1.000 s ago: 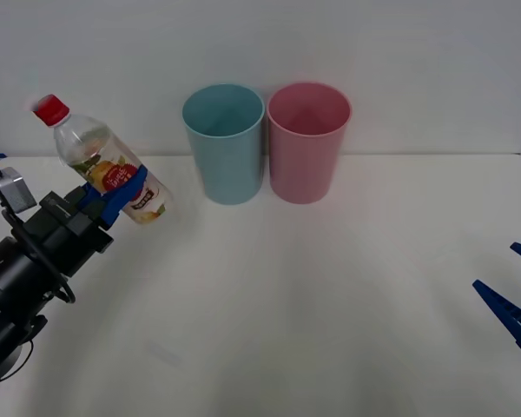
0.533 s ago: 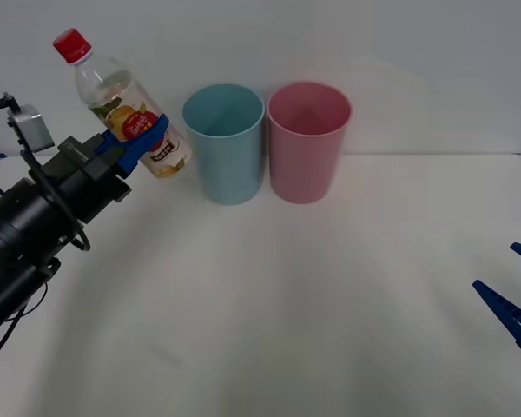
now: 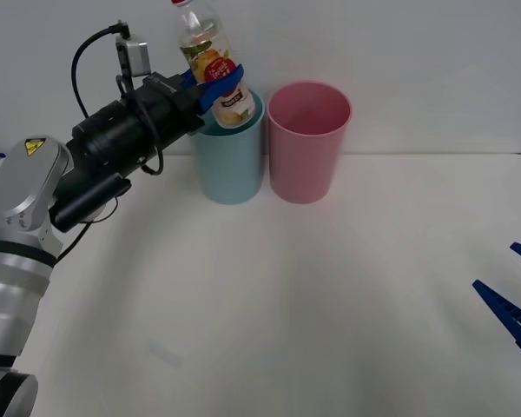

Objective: Grasp the object on the table and drop it into the matching bin: aluminum can to the light blue bin, PET bottle to the pink bin.

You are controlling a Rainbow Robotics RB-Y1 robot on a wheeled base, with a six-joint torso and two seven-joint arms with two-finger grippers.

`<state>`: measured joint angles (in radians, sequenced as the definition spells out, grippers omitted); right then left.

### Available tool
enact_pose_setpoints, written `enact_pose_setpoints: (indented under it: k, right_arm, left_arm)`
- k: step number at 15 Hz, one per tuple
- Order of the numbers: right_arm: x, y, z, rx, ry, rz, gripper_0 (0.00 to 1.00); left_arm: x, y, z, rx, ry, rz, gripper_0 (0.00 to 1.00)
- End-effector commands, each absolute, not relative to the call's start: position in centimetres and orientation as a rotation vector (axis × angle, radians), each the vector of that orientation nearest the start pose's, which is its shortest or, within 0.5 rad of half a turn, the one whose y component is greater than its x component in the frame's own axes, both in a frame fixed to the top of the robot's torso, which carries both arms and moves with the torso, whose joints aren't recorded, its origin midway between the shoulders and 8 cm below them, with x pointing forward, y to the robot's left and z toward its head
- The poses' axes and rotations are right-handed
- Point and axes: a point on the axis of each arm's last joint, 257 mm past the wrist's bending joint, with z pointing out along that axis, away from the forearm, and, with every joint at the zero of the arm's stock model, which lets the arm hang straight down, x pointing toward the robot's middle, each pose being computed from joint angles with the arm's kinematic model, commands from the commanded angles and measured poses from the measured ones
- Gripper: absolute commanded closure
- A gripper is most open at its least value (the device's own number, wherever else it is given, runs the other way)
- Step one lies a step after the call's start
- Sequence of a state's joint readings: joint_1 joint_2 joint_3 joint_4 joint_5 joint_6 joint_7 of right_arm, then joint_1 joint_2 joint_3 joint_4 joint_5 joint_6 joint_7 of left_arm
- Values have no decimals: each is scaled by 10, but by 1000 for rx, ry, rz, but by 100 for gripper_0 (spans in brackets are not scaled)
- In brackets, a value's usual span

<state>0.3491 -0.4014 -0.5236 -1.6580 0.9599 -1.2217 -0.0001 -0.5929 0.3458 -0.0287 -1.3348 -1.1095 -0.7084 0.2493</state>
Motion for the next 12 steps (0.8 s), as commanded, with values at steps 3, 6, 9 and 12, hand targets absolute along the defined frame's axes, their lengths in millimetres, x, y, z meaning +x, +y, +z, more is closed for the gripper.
enact_pose_setpoints:
  k: [3, 6, 9, 12]
  right_arm:
    - [342, -330, -169, -465, 1441, 567, 0]
    - [342, -330, -169, -465, 1441, 567, 0]
    - [342, -330, -169, -465, 1441, 567, 0]
    - [342, -330, -169, -465, 1441, 567, 0]
  left_arm:
    - [621, 23, 29, 569, 1202, -769, 100]
    - [630, -6, 36, 575, 1194, -692, 99]
    - [639, -34, 36, 569, 1196, -605, 99]
    - [647, -51, 35, 581, 1199, -528, 99]
